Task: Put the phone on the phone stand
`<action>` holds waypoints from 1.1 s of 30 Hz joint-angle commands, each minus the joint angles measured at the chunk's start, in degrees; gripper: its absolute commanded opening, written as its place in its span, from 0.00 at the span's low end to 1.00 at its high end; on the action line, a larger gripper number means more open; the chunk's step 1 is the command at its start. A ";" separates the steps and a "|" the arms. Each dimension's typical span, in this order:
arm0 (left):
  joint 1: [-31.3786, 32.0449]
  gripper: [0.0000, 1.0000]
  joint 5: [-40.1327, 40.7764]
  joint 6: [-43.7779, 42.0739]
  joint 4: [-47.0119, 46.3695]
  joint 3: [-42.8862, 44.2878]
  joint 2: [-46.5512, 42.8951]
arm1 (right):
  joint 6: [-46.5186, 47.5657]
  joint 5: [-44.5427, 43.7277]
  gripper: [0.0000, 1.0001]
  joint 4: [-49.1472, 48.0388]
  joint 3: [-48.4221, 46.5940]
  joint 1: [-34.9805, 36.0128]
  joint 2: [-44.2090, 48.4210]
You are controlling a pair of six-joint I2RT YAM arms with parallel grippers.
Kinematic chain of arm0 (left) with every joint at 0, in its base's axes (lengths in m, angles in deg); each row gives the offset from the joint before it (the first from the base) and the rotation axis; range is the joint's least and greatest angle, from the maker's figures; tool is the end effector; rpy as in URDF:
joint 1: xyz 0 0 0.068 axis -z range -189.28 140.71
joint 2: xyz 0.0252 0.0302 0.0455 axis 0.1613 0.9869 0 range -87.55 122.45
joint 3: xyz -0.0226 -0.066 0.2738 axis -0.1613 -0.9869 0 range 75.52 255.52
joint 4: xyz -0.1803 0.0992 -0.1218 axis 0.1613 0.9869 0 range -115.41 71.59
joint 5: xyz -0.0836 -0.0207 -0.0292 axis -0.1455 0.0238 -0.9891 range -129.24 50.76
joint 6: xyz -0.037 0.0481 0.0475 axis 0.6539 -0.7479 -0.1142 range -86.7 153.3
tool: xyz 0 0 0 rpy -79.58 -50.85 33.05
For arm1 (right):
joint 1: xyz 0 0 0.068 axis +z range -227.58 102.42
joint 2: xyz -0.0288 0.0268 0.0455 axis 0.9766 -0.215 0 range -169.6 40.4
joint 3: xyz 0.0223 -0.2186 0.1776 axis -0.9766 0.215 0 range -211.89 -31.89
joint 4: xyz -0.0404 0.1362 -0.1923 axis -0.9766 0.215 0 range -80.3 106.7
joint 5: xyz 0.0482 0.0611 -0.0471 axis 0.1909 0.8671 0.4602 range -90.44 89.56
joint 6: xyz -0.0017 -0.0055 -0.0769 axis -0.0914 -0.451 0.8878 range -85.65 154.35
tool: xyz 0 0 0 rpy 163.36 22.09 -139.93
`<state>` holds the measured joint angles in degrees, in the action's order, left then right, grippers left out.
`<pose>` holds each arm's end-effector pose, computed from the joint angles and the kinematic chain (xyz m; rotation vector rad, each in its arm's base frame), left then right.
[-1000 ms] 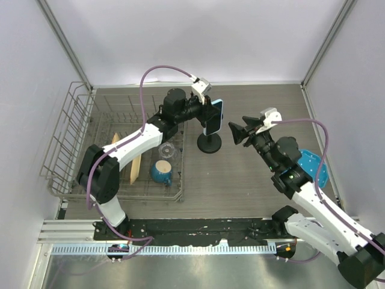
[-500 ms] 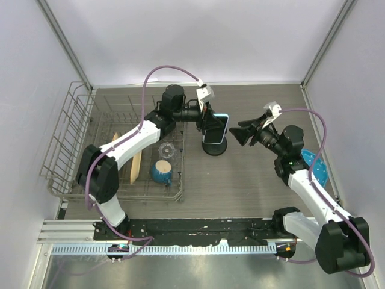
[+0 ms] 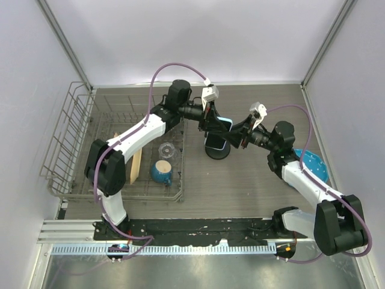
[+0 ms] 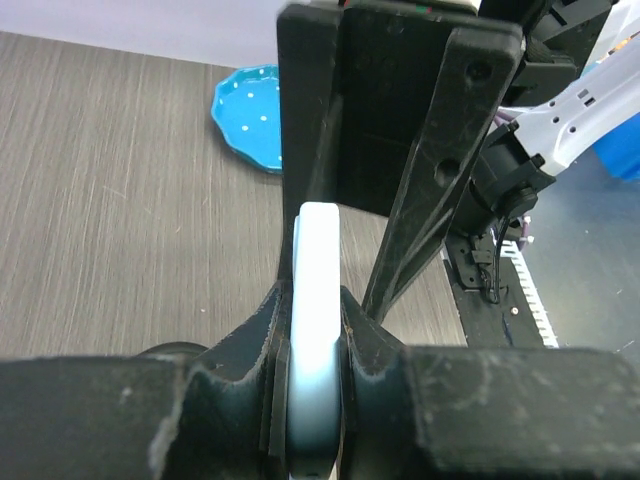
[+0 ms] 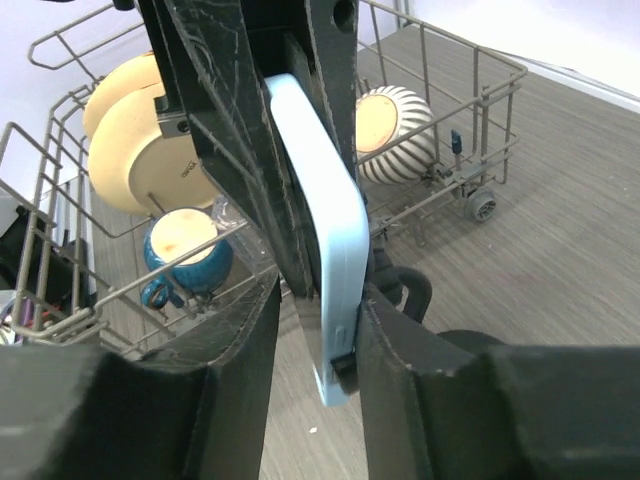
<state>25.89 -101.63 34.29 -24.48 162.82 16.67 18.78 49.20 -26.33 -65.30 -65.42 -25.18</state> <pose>0.3063 -0.2870 0.3404 1.2820 1.4804 -1.4365 0.2260 0.0998 0.3039 -0.6748 1.4727 1.0242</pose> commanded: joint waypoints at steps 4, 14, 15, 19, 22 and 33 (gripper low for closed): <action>1.65 0.00 -2.91 5.50 1.80 2.96 3.18 | 3.79 -3.32 0.18 2.27 -3.41 3.13 -2.18; -2.74 0.94 10.00 23.15 -19.97 -10.02 -6.04 | 3.45 -7.20 0.01 4.83 -5.00 0.85 -4.46; -4.40 0.96 12.01 25.26 -24.35 -11.53 -8.05 | 3.10 -6.41 0.01 4.83 -5.00 0.50 -4.82; -6.35 0.97 17.99 26.44 -26.59 -18.13 -12.54 | 1.51 -5.00 0.01 3.60 -5.18 -1.17 -5.35; -6.44 0.93 17.57 26.69 -29.48 -22.00 -13.00 | 1.33 -4.48 0.01 4.04 -5.61 -2.32 -5.17; -6.44 0.88 19.42 19.14 -26.95 -24.91 -8.78 | 1.16 2.47 0.01 3.95 -6.41 -5.04 -6.40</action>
<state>19.27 -82.51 57.81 -51.23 135.98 5.79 20.24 49.53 -23.19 -70.05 -68.81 -30.90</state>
